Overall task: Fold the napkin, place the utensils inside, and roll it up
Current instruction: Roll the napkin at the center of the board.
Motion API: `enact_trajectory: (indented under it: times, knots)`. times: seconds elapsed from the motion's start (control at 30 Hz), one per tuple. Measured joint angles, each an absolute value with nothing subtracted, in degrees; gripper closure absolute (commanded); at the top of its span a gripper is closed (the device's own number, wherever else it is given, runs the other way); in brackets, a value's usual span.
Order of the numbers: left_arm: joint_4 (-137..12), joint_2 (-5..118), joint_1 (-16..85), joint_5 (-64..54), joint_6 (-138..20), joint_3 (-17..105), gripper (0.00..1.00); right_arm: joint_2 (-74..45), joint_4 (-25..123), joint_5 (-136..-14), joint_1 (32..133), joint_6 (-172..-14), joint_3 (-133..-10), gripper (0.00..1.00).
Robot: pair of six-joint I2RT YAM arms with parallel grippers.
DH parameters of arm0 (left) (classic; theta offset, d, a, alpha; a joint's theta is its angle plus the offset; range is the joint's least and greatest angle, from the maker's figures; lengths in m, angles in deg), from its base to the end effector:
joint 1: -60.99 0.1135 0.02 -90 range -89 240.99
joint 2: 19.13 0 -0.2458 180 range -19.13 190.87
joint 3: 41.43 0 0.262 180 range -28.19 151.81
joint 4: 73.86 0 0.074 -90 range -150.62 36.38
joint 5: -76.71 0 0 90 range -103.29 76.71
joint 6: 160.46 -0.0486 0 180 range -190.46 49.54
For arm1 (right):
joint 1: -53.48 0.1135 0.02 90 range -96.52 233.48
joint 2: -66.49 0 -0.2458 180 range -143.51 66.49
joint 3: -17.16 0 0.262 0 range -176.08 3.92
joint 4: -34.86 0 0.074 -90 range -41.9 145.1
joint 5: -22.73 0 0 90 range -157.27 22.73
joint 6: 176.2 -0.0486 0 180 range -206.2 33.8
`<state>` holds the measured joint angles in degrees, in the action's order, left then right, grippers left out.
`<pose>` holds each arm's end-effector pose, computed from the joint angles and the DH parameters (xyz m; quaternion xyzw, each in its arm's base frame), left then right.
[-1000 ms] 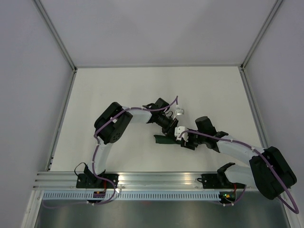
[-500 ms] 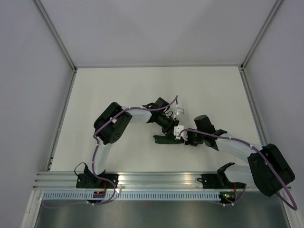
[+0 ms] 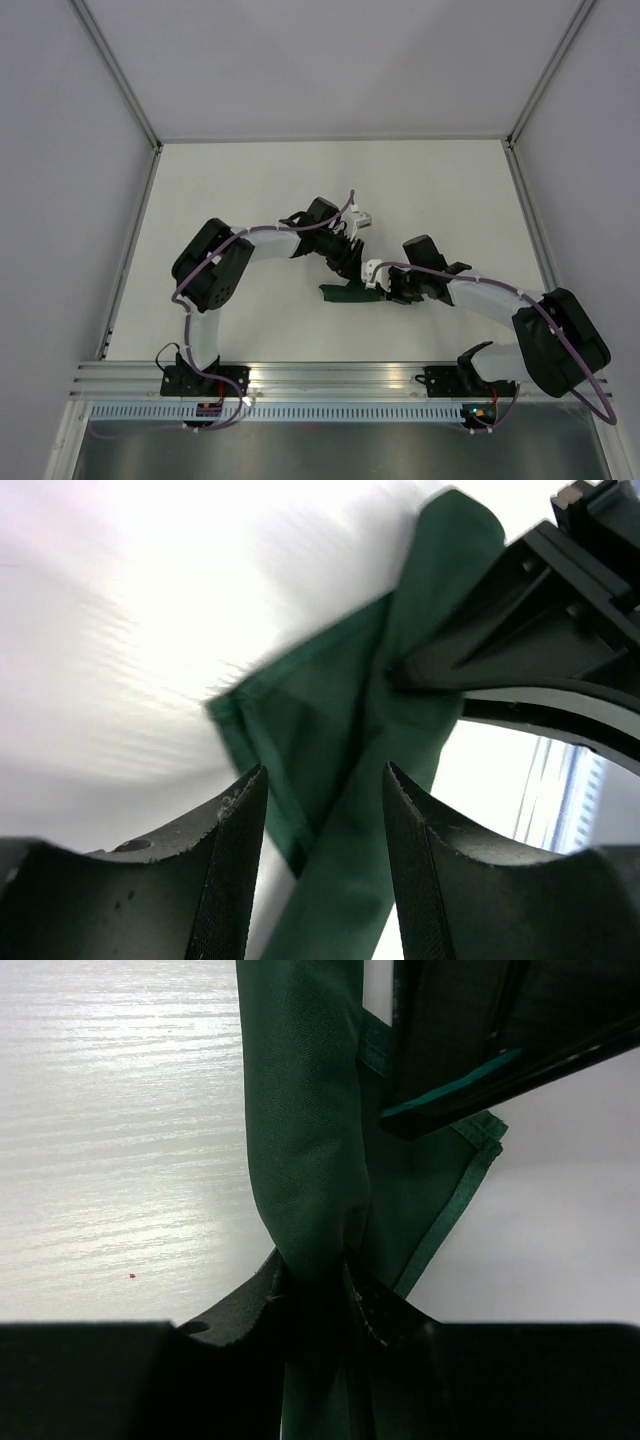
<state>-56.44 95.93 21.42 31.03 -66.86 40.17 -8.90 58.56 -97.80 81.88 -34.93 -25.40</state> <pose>0.2954 -0.2882 0.1073 0.3896 0.7911 -0.4446 0.1576 0.2012 0.1368 0.1127 -0.6500 0.6609 0.1921 0.3223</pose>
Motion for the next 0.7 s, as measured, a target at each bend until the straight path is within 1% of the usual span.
enact_trajectory:
  times: [0.13,0.3,0.43,0.57,0.7]
  knots:
    - [-59.7,91.7,22.1,25.6,-66.8,36.1,0.45,-12.0,61.1,-99.2,81.8,-34.8,-28.4,0.75]
    - [-67.3,82.6,22.8,16.7,-66.4,26.8,0.46,-19.1,68.5,-103.1,80.0,-33.1,-35.9,0.78]
    - [-75.7,73.0,23.0,9.6,-66.2,17.7,0.46,-27.1,77.9,-107.8,77.2,-30.2,-44.1,0.78]
    - [-84.9,64.1,22.7,5.4,-66.2,8.8,0.44,-35.8,88.7,-112.9,74.3,-26.6,-52.9,0.78]
    - [-90.1,60.4,19.2,1.4,-67.9,4.6,0.42,-44.7,100.0,-116.6,72.3,-24.2,-61.8,0.78]
